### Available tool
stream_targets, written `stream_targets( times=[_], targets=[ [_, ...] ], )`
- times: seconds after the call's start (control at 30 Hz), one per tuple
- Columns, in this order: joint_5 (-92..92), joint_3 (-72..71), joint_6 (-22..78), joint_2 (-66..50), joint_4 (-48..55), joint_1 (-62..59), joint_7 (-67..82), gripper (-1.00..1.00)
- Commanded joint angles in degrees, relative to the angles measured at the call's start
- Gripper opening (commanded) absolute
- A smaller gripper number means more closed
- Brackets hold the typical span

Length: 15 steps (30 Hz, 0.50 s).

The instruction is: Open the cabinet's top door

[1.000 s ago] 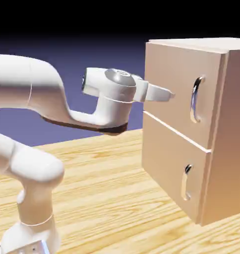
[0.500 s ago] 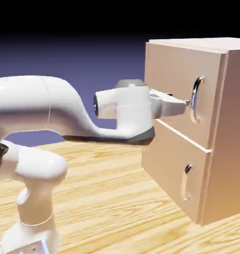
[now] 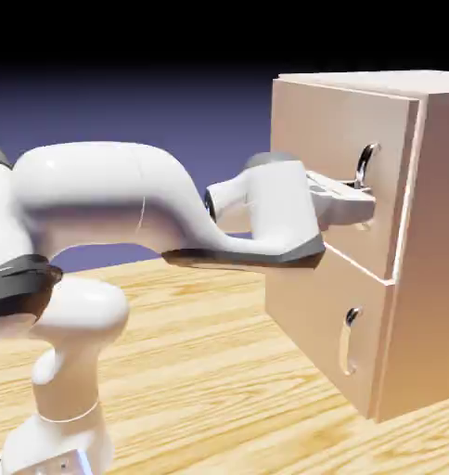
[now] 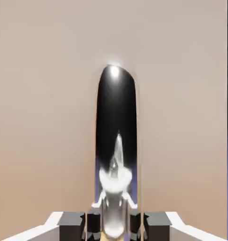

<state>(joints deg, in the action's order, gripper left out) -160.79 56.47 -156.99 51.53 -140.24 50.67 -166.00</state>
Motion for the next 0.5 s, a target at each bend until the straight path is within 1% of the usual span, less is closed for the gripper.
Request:
stream_targets(
  times=[0.0, 0.27, 0.47],
  targets=[
    [1.17, -1.75, 0.84, -0.01, -1.49, -2.08, 0.0, -1.0],
    [11.69, -17.27, 5.7, 1.41, -12.13, -18.66, 0.05, -1.0],
    [20.71, -29.73, 6.91, 3.87, -18.15, -30.33, 0.0, -1.0]
  ],
)
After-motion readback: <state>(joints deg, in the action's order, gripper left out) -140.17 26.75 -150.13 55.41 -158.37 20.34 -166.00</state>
